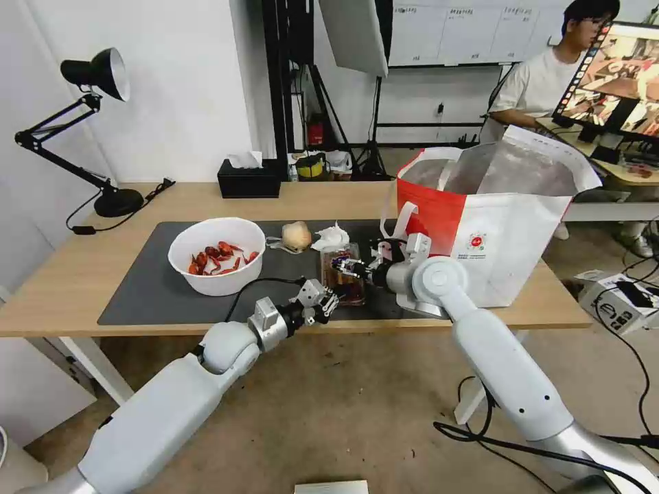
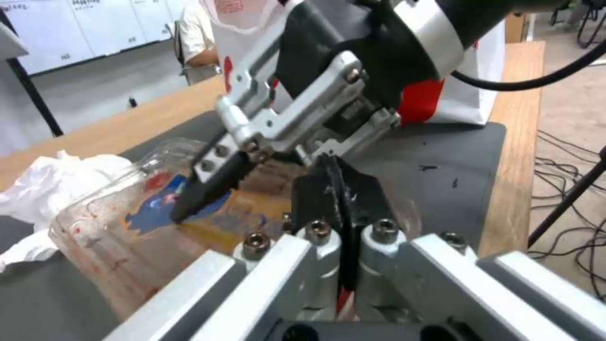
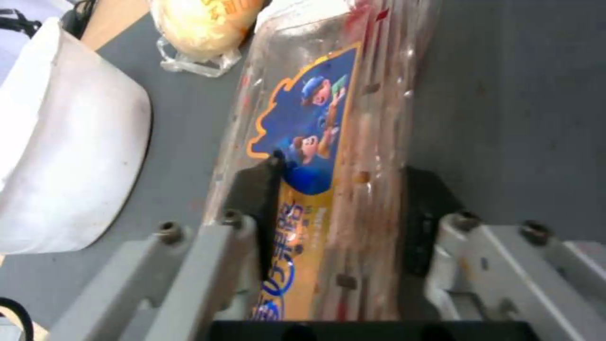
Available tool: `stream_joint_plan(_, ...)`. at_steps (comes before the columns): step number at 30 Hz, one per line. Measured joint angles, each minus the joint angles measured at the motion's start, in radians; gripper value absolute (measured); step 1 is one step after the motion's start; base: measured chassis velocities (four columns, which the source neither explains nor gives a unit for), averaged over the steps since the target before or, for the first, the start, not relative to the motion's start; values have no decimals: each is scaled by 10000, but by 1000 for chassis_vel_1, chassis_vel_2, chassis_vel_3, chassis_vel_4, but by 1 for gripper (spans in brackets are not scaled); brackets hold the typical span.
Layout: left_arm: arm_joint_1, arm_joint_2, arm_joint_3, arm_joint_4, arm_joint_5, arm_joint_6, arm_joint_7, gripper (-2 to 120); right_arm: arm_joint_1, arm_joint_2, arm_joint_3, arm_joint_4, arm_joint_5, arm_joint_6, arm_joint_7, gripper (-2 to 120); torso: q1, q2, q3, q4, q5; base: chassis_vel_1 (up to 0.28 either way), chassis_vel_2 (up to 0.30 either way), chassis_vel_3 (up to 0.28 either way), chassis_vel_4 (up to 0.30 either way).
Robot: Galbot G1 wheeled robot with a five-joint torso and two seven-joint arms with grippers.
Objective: Pick up the trash from the table and place it into the takeout bag.
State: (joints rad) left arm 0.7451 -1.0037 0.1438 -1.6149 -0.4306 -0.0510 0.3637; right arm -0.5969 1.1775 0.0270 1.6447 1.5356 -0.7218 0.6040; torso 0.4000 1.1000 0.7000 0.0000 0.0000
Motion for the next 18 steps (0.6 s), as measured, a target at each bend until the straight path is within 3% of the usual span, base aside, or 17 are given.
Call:
stream_joint_plan(5, 31, -12, -41, 5, -1, -20, 0, 0, -30, 78, 31, -20, -8, 5, 4, 24, 0, 1, 0, -2, 0, 0, 0, 0, 0)
stream_joint_plan(8, 184, 35, -169, -54, -1, -45, 1, 0, -77, 168, 55, -45, -23, 10, 8, 8, -1, 1, -1, 0, -1, 0, 0, 0, 0)
stream_joint_plan(13, 331, 155, -333, -155, -19, -46, 12, 0, -131, 175, 58, -44, -31, 16, 0, 0, 0, 0, 0, 0, 0, 0, 0, 0, 0)
stream_joint_plan(14, 396, 216, -452, -186, -38, -47, 27, 9, -176, 176, 81, -43, -40, 20, -13, 0, 0, 1, -1, 0, 0, 0, 0, 0, 0)
stream_joint_plan(18, 443, 255, -538, -232, -72, -48, 34, 21, -249, 164, 118, -35, -47, 24, -42, 0, -1, 1, -1, 1, 0, 0, 0, 0, 0)
